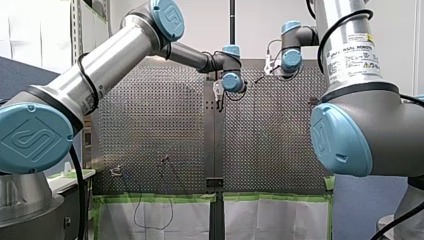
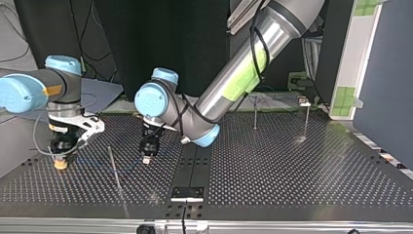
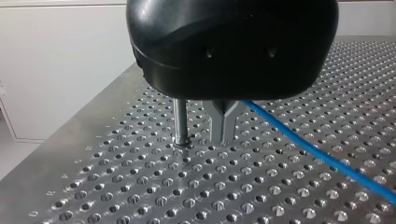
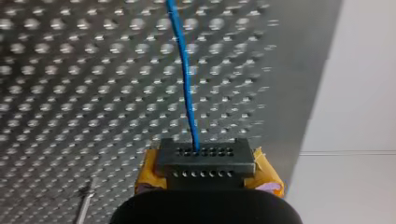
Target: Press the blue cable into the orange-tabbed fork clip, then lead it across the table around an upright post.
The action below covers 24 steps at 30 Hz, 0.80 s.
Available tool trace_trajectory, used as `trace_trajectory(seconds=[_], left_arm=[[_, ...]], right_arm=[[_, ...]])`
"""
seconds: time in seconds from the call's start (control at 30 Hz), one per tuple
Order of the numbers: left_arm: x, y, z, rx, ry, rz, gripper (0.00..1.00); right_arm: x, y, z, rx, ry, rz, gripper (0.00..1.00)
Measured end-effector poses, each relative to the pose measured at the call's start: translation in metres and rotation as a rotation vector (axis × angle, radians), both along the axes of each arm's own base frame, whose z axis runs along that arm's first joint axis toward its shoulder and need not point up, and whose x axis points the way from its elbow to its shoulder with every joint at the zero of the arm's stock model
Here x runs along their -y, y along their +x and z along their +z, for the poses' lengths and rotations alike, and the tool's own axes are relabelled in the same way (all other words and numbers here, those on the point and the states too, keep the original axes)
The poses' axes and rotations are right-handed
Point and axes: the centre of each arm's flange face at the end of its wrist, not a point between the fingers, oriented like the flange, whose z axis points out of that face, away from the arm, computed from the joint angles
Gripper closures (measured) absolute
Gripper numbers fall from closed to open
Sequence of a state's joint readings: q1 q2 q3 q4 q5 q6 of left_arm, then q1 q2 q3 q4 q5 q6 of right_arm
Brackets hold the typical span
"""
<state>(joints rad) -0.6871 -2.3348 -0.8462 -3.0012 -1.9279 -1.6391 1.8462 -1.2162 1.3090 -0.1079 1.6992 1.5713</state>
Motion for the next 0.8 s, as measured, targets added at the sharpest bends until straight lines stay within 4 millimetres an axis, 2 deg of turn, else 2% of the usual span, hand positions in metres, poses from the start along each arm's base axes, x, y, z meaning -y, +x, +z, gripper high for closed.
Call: trace_trajectory(seconds=[0.23,0.47,0.8], left_arm=[[0.000,0.000,-0.009,-0.002,-0.015,0.000,0.99],[-0.003,0.003,-0.017,0.004,-0.031,0.010,0.99],[-0.014,0.018,-0.022,0.002,-0.036,0.033,0.99]], right_arm=[[-0.002,-0.002,-0.029,0.014,0.015,-0.001,1.00],[0.004,-0.001,-0.082,0.011,0.059,0.002,1.00],[0.019,0.000,-0.135,-0.005,0.108,-0.006,1.00]])
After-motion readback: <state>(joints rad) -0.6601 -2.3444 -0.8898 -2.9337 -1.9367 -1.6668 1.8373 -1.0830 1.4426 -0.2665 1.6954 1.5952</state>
